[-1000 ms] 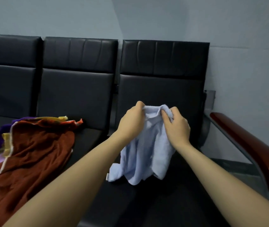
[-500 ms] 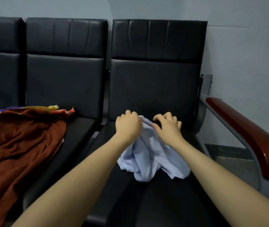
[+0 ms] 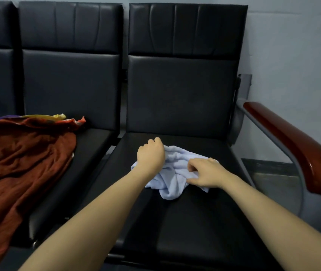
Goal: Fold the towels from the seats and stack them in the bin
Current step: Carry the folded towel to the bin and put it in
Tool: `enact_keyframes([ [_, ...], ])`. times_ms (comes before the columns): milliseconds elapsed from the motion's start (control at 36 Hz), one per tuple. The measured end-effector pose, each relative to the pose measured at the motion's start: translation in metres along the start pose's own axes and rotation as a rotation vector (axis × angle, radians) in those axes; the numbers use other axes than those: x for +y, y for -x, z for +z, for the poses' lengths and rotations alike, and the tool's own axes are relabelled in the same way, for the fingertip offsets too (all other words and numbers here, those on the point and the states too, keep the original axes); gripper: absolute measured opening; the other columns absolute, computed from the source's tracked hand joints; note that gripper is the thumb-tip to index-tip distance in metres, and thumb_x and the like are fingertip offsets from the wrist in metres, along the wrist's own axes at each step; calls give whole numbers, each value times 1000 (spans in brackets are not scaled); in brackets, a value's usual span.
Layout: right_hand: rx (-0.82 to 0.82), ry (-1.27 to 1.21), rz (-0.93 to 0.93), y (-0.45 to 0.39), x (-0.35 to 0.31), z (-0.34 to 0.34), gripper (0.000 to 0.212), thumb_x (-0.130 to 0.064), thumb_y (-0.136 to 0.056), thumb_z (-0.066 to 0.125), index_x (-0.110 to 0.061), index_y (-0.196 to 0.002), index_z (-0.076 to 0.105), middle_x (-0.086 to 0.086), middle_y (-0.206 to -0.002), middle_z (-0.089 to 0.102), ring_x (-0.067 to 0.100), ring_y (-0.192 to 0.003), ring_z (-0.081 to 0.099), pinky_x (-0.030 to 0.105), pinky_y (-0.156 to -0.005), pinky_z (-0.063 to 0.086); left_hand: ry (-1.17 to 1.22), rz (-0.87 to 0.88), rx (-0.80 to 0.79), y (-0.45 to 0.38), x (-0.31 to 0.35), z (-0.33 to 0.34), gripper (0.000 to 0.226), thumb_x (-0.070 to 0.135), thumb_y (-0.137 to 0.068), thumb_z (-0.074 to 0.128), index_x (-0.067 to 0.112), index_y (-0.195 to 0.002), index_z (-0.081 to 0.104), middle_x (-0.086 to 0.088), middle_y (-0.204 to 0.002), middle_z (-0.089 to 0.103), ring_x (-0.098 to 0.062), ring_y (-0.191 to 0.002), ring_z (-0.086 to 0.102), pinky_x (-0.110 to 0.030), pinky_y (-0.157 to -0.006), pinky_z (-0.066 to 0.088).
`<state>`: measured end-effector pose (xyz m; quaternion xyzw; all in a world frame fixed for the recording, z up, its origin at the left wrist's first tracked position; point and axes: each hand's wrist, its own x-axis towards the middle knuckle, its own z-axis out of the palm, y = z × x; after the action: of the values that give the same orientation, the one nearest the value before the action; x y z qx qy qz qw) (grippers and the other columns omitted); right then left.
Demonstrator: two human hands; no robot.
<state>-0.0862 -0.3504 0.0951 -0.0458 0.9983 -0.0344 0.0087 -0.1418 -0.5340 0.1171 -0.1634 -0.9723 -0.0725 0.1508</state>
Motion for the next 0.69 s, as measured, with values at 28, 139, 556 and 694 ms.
enact_keyframes([
  [28,2,18,-2,-1,1,1,19,-45,-82,50,-26,-80,52,-7,-83,60,20,-83,57,36,-80,47,3,6,12,1,2,0,18,14,-96,41,7,-112,44,-11,-110,56,-27,-94,59,-29,-68,31],
  [139,173,-10,44,-3,2,-5,21,-23,-95,41,-18,-91,61,0,-92,64,25,-88,59,29,-73,35,41,18,87,1,9,-3,16,18,-98,42,8,-110,44,-9,-107,57,-25,-85,55,-28,-69,30],
  [556,300,-740,93,-10,-9,-29,13,-17,-97,39,-19,-108,44,0,-99,55,12,-87,55,27,-69,46,199,287,38,-6,17,-5,26,18,-93,44,14,-115,58,-6,-112,48,-24,-86,46,-28,-75,25],
  [694,262,-726,38,-4,-9,-32,30,-7,-92,41,-21,-113,26,-5,-97,43,8,-83,49,26,-70,46,196,358,17,-2,31,3,26,33,-92,46,17,-105,62,-2,-102,46,-22,-96,47,-32,-79,24],
])
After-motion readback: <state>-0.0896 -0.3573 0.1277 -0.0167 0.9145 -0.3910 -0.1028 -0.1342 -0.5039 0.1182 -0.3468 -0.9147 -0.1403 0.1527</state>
